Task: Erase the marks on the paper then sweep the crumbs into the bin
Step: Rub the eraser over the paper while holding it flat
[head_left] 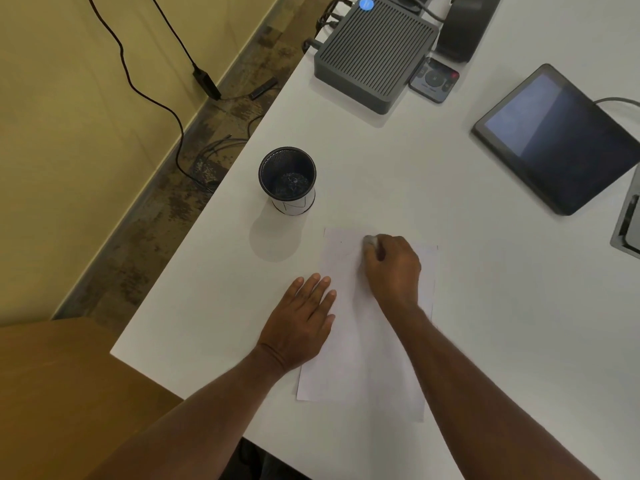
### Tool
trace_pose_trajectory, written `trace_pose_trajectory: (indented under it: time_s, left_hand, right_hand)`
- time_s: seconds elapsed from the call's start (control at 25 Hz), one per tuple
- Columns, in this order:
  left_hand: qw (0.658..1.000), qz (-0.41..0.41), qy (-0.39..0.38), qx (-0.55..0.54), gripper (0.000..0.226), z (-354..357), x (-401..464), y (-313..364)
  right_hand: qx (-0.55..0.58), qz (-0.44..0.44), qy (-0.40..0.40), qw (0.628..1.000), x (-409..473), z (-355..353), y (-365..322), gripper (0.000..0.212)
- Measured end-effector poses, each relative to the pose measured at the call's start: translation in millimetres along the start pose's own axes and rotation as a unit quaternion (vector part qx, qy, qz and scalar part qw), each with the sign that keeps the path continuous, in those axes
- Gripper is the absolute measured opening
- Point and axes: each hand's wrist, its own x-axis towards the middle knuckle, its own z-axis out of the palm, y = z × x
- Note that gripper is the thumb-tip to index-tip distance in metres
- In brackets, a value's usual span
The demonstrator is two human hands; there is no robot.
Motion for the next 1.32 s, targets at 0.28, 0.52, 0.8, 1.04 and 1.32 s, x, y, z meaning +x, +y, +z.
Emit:
trace_pose_trajectory:
  time_s: [0.28,0.52,0.8,1.04,1.32]
  left_hand:
    - [1.0,-0.005,0.003,-0.002,0.038,-0.4,1.8,0.5]
    - [1.0,-0.005,0.002,-0.004,0.038,0.6,1.9,0.3]
    - [1.0,-0.005,0.004,-0.002,0.039,0.4,0.1,0.4]
    - [1.0,-0.004,0.004,0.002,0.039,0.4,0.5,0.0]
    - [1.0,-0.008,0.003,-0.002,0.038,-0.1,0.9,0.3]
  right_hand:
    - [-0.012,-0.038,-0.009,0.999,-10.8,8.2,-1.2,0.026]
    - [-0.037,-0.09,-0.041,0.994,-18.1,12.4,-1.6,0.018]
    - [-0.037,-0.117,-0.049,0.991,-15.2,12.8,-3.0,0.017]
    - [-0.038,-0.123,-0.042,0.991,-10.4,15.2,-5.8,0.014]
    - [-0.042,-0.092,-0.013,0.995,-2.8,9.2,-3.9,0.018]
